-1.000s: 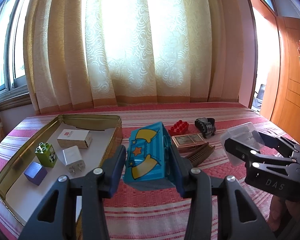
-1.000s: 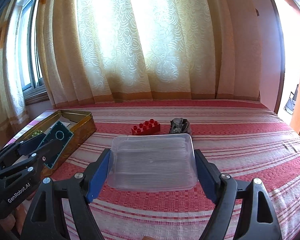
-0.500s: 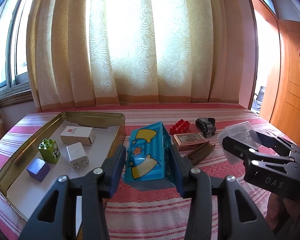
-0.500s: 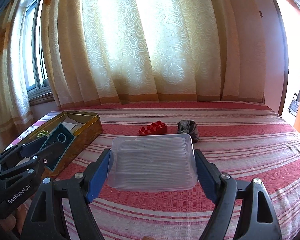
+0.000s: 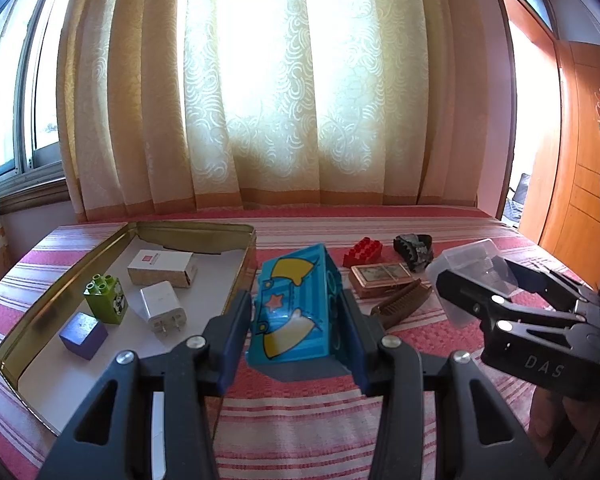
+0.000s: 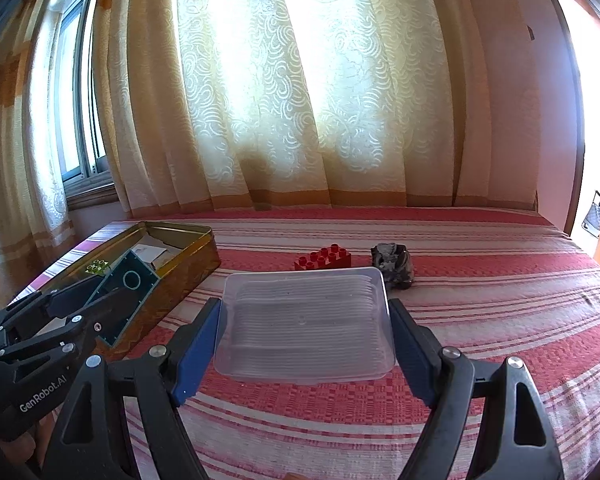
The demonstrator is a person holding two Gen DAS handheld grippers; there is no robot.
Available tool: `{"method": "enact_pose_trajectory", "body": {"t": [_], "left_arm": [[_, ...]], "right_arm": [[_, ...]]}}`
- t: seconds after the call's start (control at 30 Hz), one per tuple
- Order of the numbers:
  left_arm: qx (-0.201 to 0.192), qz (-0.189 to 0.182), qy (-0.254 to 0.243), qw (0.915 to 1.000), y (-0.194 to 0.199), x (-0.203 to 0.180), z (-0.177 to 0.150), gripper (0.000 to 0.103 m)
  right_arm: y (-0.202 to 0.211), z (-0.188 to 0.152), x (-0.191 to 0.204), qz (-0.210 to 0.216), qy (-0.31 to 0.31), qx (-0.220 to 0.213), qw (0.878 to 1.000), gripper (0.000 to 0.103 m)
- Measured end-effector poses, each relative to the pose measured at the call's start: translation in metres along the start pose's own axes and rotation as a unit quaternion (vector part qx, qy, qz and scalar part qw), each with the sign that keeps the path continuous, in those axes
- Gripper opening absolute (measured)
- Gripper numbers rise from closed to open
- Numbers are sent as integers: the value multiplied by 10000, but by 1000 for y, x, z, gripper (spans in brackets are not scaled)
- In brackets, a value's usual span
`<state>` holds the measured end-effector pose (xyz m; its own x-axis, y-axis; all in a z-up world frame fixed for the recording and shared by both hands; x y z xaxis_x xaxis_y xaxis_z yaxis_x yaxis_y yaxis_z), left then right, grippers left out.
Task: Organize rigid objects
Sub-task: 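Carry the blue brick and clear box over the gold tin tray with both tools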
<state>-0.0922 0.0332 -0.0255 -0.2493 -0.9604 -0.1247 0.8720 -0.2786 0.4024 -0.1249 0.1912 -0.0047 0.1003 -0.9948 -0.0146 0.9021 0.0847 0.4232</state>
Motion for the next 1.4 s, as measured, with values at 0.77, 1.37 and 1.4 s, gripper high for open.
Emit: {"method": "enact_pose_trajectory", "body": {"t": [0.77, 1.37, 1.4], "left_arm": [[-100, 47, 34, 9999, 11, 9, -2, 44], [-192, 85, 133, 9997, 23, 23, -5, 44], [-198, 89, 140, 9997, 23, 23, -5, 44]], "right_arm": [[6, 0, 17, 213, 102, -148, 9996, 82], [11, -2, 39, 380, 276, -248, 9986, 82], [11, -2, 40, 388, 282, -248, 9985, 82]]}}
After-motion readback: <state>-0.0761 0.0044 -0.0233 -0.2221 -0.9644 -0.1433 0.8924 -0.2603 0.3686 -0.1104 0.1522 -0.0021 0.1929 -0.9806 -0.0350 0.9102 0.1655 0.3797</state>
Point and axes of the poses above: each gripper's, at about its wrist camera, not at the fingertips, and y roughly against the way its jaws point, x to its left, z to its top, the point moved 3 cm from there along -y, roughly the way its jaws point, and after that the axes turned 12 degrees about -z, right-handed, at the moved point
